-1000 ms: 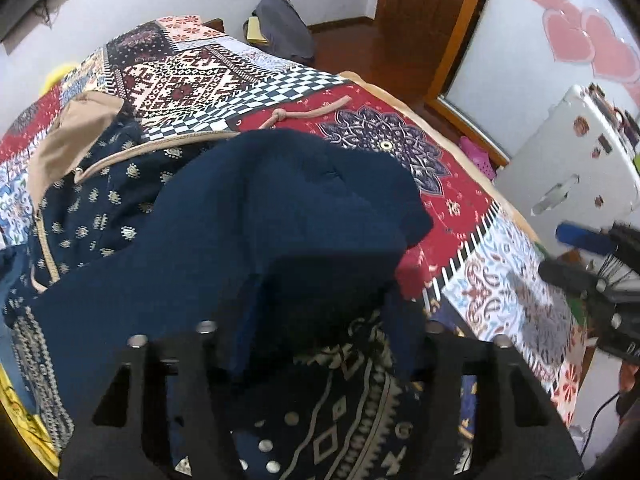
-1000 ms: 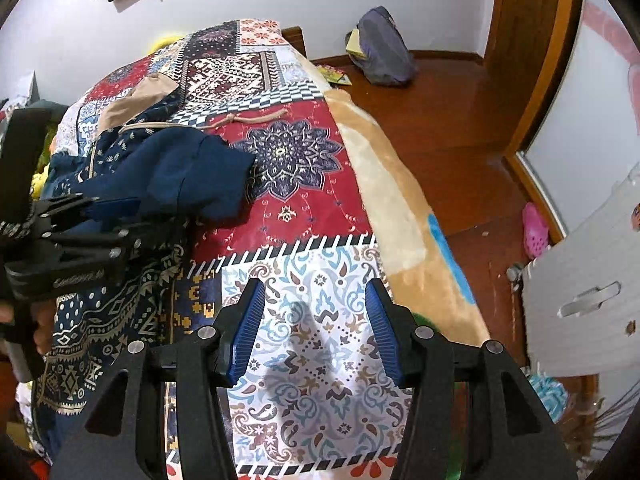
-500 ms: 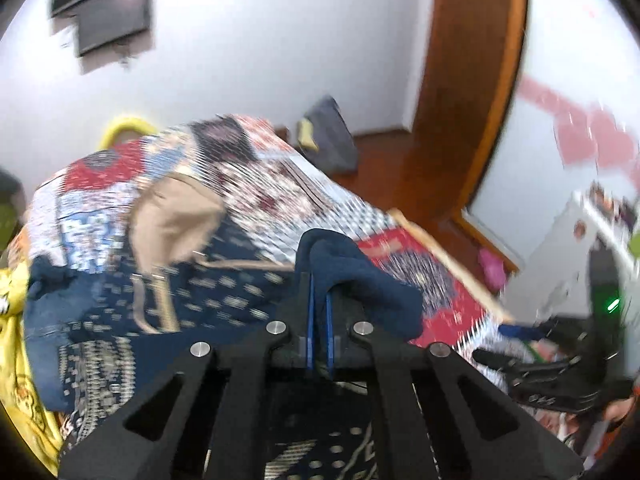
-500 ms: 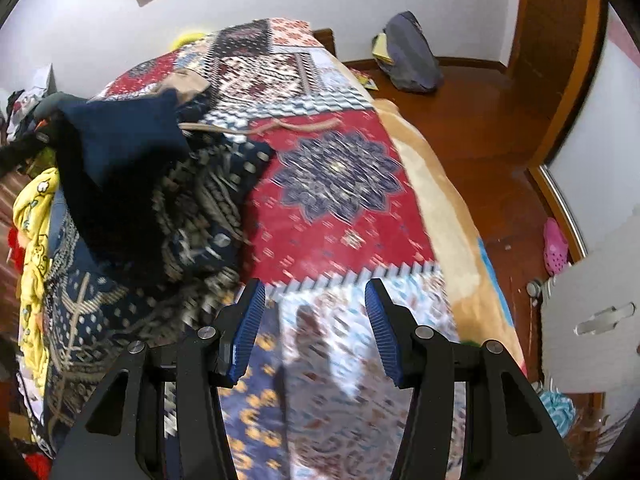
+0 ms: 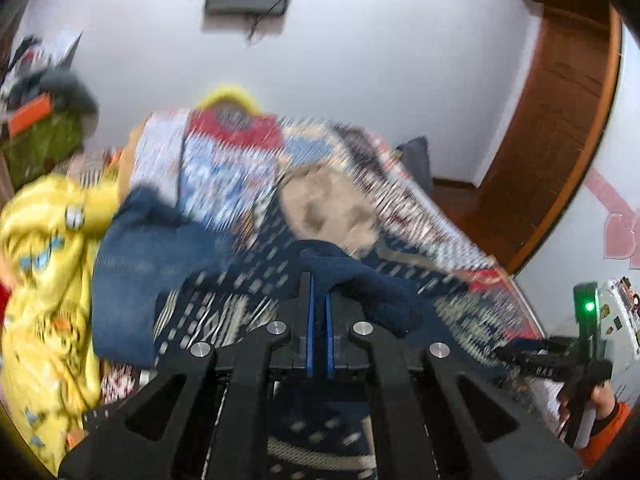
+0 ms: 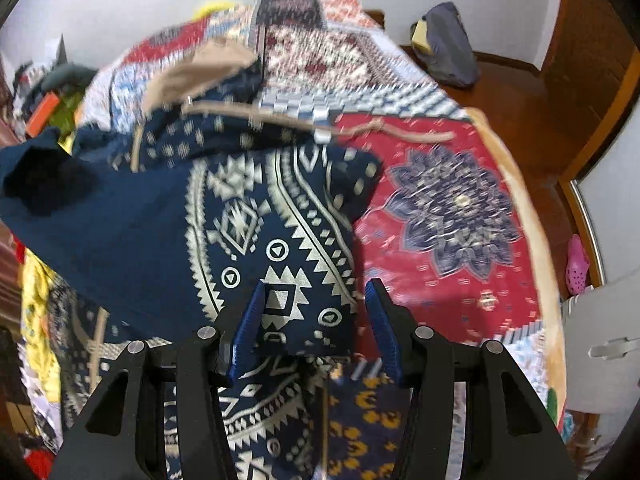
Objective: Fold large clothes
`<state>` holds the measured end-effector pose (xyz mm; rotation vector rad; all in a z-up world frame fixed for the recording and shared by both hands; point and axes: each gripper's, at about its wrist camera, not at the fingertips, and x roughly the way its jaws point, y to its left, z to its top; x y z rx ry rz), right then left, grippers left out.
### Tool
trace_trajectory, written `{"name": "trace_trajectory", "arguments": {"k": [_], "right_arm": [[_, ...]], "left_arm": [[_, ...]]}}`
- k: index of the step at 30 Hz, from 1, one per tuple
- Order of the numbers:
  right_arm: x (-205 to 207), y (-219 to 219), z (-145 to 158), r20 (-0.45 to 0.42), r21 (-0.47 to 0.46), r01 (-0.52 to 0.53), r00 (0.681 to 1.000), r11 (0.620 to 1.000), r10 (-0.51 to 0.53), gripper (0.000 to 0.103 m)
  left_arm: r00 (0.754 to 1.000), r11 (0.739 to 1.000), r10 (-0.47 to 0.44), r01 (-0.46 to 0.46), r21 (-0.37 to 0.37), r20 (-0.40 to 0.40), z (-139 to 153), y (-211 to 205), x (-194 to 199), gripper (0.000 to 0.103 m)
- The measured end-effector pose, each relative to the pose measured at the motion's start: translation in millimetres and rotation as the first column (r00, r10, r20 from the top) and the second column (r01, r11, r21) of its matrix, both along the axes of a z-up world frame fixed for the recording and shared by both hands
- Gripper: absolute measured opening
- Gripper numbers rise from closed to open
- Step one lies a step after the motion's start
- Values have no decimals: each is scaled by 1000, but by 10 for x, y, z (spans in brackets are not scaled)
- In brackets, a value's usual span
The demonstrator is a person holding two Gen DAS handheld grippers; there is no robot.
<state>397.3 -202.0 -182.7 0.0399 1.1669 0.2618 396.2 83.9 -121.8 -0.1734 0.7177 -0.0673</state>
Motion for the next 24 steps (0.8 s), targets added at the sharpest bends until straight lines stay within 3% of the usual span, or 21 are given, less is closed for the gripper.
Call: {"name": "trace_trajectory", "arguments": {"k": [3, 6, 11, 18, 24], "right_arm": [[-9, 75, -155, -28, -19, -5, 1000, 1000, 4, 48], [-11, 34, -202, -38, 14, 26, 999, 1000, -25, 56], [-20, -47, -207, -50, 34, 48, 998, 998, -47, 59], [-102, 57, -82, 1, -42, 28, 1000, 999, -28, 59], [-273, 179, 162, 94, -86, -41, 994, 995, 49, 59]], "left_arm": [[995, 1000, 25, -23, 19, -93, -401, 187, -55, 3], [978, 998, 46, -37, 45, -206, -856, 343, -71, 3], [951, 998, 27, -8, 64, -309, -1293, 418, -187, 10], [949, 983, -34, 89, 164, -313, -1190, 213, -406, 34], [967, 959, -128, 177, 221, -222, -856, -137, -540, 51]]}}
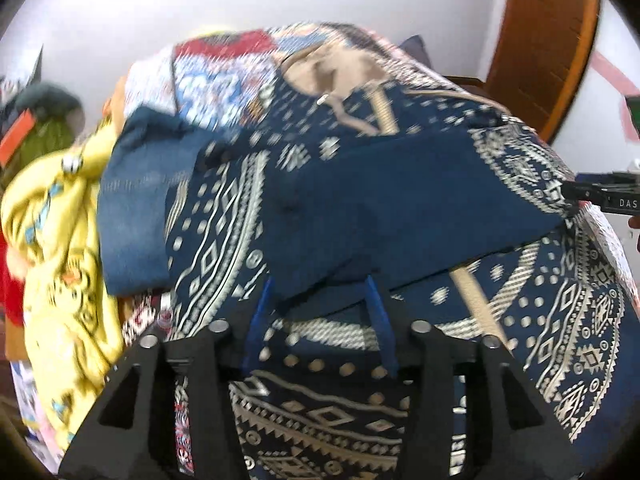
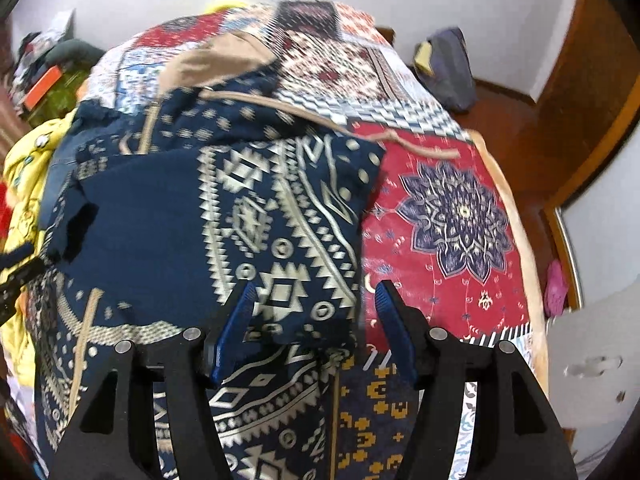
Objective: Fold large clothes
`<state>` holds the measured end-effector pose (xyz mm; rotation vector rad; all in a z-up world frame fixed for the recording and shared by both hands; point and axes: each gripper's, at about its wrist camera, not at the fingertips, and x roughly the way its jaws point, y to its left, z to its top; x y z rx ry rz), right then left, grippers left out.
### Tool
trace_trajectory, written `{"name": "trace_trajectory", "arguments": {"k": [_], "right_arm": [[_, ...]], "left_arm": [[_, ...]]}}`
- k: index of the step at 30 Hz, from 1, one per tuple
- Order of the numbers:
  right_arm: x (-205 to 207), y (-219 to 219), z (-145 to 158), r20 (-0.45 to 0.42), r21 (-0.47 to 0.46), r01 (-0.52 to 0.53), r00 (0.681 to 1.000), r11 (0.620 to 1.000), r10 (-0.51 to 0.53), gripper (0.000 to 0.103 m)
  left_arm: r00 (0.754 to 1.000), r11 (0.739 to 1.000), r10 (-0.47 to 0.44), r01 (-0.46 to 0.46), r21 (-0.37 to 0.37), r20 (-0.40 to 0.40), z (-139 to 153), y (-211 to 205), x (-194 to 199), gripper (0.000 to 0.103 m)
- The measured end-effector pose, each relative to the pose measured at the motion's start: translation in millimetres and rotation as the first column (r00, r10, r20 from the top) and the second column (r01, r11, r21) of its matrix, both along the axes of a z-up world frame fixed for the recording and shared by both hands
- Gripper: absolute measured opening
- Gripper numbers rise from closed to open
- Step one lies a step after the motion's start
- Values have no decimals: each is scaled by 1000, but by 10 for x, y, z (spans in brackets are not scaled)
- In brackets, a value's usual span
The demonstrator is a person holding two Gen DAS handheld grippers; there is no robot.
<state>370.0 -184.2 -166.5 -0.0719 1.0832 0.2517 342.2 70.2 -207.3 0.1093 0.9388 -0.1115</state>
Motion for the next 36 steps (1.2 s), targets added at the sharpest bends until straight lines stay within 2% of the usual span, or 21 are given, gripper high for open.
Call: {"name": "trace_trajectory", "arguments": {"k": [4, 9, 10, 12, 13, 14, 15, 20, 24, 30, 33, 36], "right_arm": [[-89, 61, 130, 30, 14, -34, 999, 999, 34, 59], [-156, 87, 184, 44, 10, -61, 997, 998, 60, 59], [-172, 79, 177, 42, 6, -64, 997, 998, 64, 59], [-153, 58, 132, 39, -8, -65, 997, 998, 65, 59], [-165, 50, 128, 39, -19, -62, 997, 998, 63, 59], [-171, 38, 122, 38, -28, -59, 997, 998, 60, 59], [-163, 36, 114, 37, -33, -55, 998, 998, 57, 59], [-136, -26, 115, 38, -25, -36, 999, 999, 37, 59], [-124, -12, 167, 57, -12, -32, 998, 999, 33, 59], [-130, 100, 288, 100, -33, -49, 994, 998, 52, 59], [-140, 163, 345, 127, -54, -60, 990, 997, 66, 59], [-136, 233, 398, 147, -77, -75, 985, 994, 85, 59]], "left_arm": [[1000, 1000, -8, 8, -2, -14, -63, -195, 190, 51], [995, 995, 91, -93, -45, -48, -284, -172, 485, 50], [993, 993, 104, -107, -56, -58, -319, -161, 515, 47], [990, 989, 123, -127, -71, -69, -397, -124, 558, 30], [990, 990, 125, -128, -63, -59, -405, -123, 560, 26], [992, 991, 110, -115, -75, -57, -391, -100, 554, 20], [993, 989, 103, -109, -100, -60, -371, -72, 544, 10], [991, 977, 135, -135, -163, -10, -99, 196, 418, 7], [978, 963, 206, -195, -188, 41, 165, 560, 263, 6], [944, 940, 325, -316, -127, 56, 234, 1098, 131, 6], [937, 936, 348, -345, -68, 32, 180, 1234, 100, 6], [944, 944, 331, -330, -19, 6, 159, 1265, 79, 6]]}}
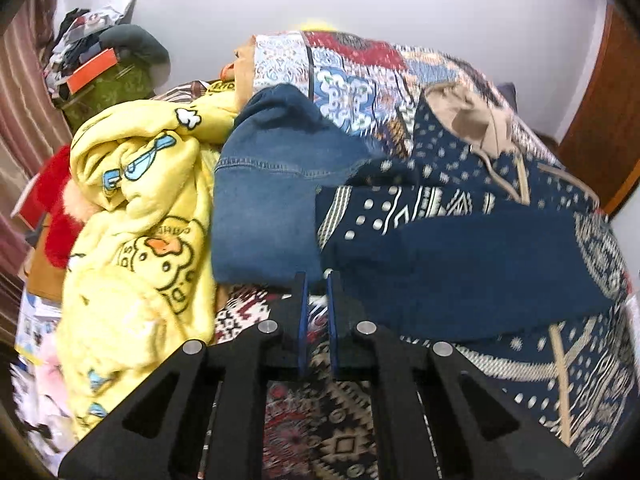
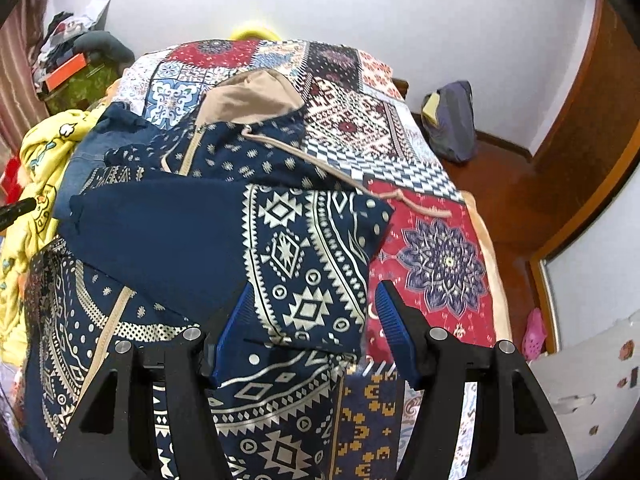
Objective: Fold large clothes
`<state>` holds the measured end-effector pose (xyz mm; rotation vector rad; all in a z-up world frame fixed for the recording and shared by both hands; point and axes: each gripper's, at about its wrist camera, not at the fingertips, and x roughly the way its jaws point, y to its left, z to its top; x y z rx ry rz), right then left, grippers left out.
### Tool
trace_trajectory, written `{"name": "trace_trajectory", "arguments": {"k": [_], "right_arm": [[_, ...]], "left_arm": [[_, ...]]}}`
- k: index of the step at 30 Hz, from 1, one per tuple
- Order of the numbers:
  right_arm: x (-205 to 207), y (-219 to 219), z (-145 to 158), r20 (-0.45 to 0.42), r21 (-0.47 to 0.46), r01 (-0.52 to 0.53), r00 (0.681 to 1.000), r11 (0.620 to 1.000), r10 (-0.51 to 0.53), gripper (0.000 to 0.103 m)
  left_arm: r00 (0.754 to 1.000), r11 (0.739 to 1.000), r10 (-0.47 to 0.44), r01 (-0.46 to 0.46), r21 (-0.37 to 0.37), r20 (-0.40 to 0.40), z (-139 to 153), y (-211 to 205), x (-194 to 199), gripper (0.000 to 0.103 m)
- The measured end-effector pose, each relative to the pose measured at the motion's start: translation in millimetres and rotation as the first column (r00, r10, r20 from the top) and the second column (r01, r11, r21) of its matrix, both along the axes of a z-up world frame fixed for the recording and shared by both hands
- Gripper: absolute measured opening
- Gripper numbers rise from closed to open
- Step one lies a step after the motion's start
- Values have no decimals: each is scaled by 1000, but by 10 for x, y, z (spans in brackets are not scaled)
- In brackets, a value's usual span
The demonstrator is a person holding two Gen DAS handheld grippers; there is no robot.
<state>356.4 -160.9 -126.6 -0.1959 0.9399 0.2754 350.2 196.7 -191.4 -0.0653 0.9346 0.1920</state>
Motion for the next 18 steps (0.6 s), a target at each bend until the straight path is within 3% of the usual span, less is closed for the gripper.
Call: {"name": "trace_trajectory", "arguments": {"k": [2, 4, 6, 8, 11, 14, 18], "right_arm": [[25, 52, 47, 14, -17, -12, 1000, 1000, 12, 59], [71, 108, 115, 33, -30, -27, 999, 999, 28, 59], [139, 150, 188, 49, -33, -31, 998, 999, 33, 59], [231, 186, 270, 65, -21, -30, 997, 999, 32, 59], [401, 232, 375, 71, 22, -38, 997, 999, 36, 59], [635, 296, 448, 57, 70, -23, 998, 997, 19, 62], [945, 395, 473, 29, 140, -6, 1000, 990, 2, 66]], "left_arm": [[1000, 1000, -25, 25, 11, -2, 48, -48, 7, 7], [998, 998, -58, 58, 10, 8, 143, -116, 12, 16], [996, 996, -86, 86, 22, 28, 255, -213, 63, 42], [990, 992, -126, 125, 23, 69, 397, -333, 139, 52], [978, 982, -184, 187, -15, 98, 598, -489, 342, 54], [976, 978, -186, 195, -69, 116, 705, -562, 609, 63], [976, 976, -187, 198, -94, 114, 714, -618, 988, 64]]}}
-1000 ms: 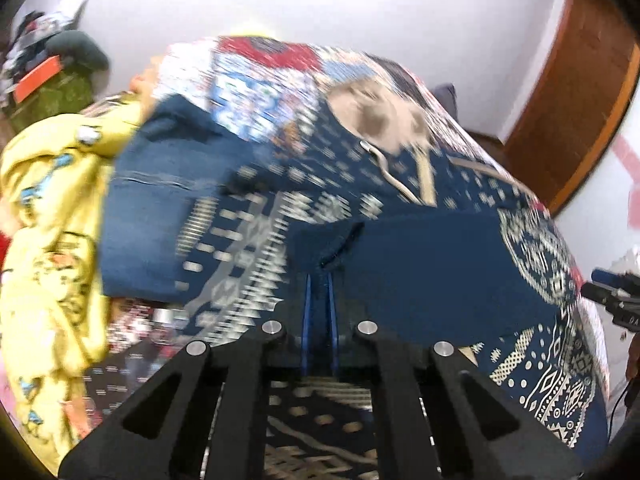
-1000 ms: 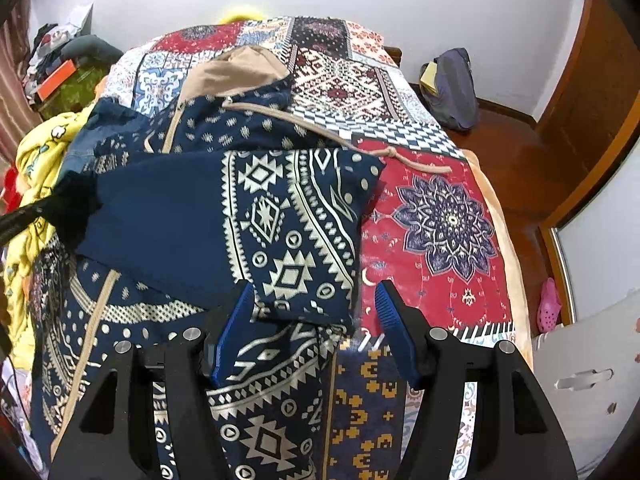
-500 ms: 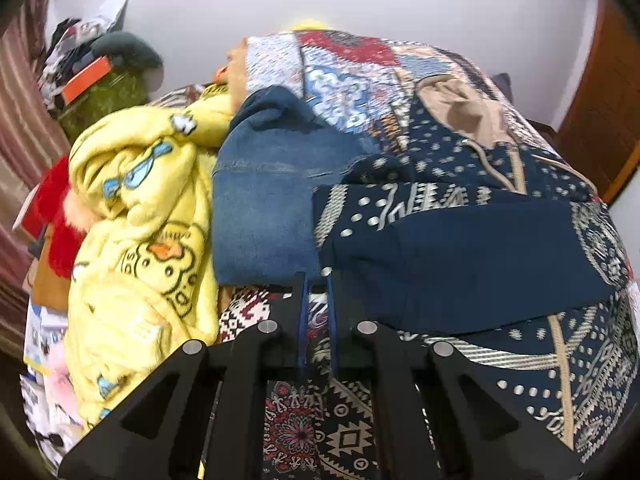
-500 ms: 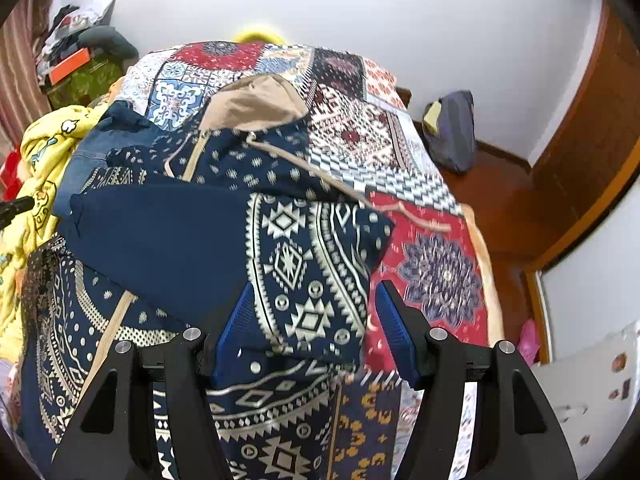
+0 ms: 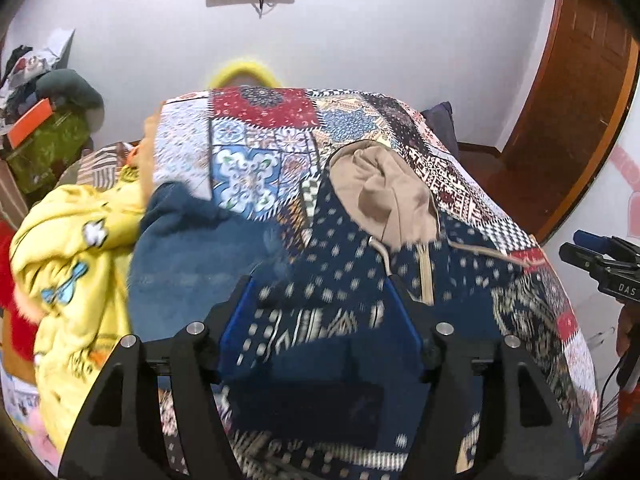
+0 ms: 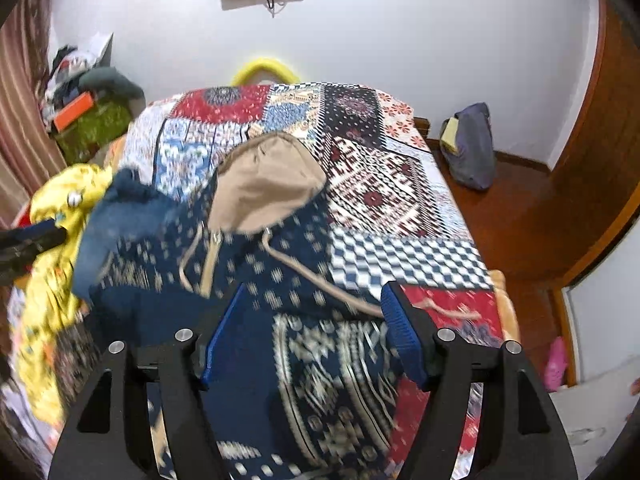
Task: Fold large clothes
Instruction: 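Move both tools toward the beige hood and grasp its edge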
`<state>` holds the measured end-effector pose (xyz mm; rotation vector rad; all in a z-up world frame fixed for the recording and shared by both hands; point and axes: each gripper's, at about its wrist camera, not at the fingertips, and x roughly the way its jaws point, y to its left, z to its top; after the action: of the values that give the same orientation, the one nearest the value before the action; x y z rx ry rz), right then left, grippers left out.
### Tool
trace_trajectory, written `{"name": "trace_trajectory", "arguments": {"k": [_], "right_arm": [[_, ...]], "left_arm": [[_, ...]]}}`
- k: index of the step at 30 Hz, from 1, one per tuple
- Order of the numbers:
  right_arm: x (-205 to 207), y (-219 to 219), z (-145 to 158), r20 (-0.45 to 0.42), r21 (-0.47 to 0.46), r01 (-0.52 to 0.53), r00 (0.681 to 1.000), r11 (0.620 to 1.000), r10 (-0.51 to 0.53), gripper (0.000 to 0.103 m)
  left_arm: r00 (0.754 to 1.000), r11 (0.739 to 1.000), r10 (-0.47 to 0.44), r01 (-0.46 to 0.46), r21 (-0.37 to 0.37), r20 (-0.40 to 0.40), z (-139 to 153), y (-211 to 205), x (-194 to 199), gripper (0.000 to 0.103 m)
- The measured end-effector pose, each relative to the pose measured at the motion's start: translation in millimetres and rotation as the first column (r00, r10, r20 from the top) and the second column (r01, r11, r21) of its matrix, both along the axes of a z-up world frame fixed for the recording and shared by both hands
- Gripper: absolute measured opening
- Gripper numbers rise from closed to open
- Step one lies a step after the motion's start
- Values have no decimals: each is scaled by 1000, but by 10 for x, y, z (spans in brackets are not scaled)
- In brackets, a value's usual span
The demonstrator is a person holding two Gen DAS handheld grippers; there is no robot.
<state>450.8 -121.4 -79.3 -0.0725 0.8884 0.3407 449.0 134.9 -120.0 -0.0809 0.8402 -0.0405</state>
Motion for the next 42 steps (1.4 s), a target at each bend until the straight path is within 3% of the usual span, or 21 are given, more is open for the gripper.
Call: {"name": "trace_trajectory", "arguments": {"k": [11, 19, 22, 25, 26, 28, 29, 31, 32, 33, 36, 38, 42], "right_arm": [[965, 276, -577, -181, 55, 24, 983, 998, -14, 67], [1618, 356, -1233, -381, 139, 144, 921, 980, -81, 67], [1716, 386, -1354, -417, 158, 176, 904, 972, -96, 67], [1689, 434, -1327, -388, 185, 177, 917, 967, -93, 63], [1656, 468, -1314, -370, 188, 165, 925, 968, -86, 59], [1579, 536, -1299, -330, 158, 149, 940, 976, -90, 38], [1549, 568, -1294, -315, 152, 140, 945, 978, -86, 34], [1492, 605, -1261, -295, 142, 111, 953, 984, -65, 15], [1458, 611, -1229, -290, 144, 93, 956, 985, -48, 14], [1429, 600, -1194, -289, 148, 80, 957, 986, -34, 13], [1285, 528, -1007, -256, 154, 34, 967, 987, 7, 12], [1153, 499, -840, -200, 131, 8, 980, 991, 19, 12], [785, 352, -498, -153, 169, -31, 987, 985, 58, 12]], "left_arm": [[989, 995, 7, -21, -93, -144, -648, -117, 1074, 64], [969, 972, 75, -124, -199, -237, -1205, -96, 1595, 64], [957, 958, 92, -160, -237, -275, -1357, -69, 1706, 64], [952, 941, 87, -175, -288, -295, -1479, -78, 1754, 64], [954, 940, 93, -178, -291, -283, -1481, -88, 1748, 64], [961, 942, 91, -168, -292, -261, -1473, -127, 1739, 60], [963, 946, 89, -162, -282, -254, -1468, -153, 1734, 50], [964, 959, 90, -152, -241, -248, -1435, -214, 1715, 34], [967, 967, 86, -139, -214, -239, -1401, -260, 1704, 17], [970, 975, 78, -122, -185, -229, -1348, -287, 1687, 11], [985, 987, 61, -83, -137, -159, -1081, -327, 1540, 10], [993, 986, 47, -63, -155, -104, -820, -320, 1349, 10], [999, 989, 0, -7, -150, -46, -408, -339, 994, 10]]}}
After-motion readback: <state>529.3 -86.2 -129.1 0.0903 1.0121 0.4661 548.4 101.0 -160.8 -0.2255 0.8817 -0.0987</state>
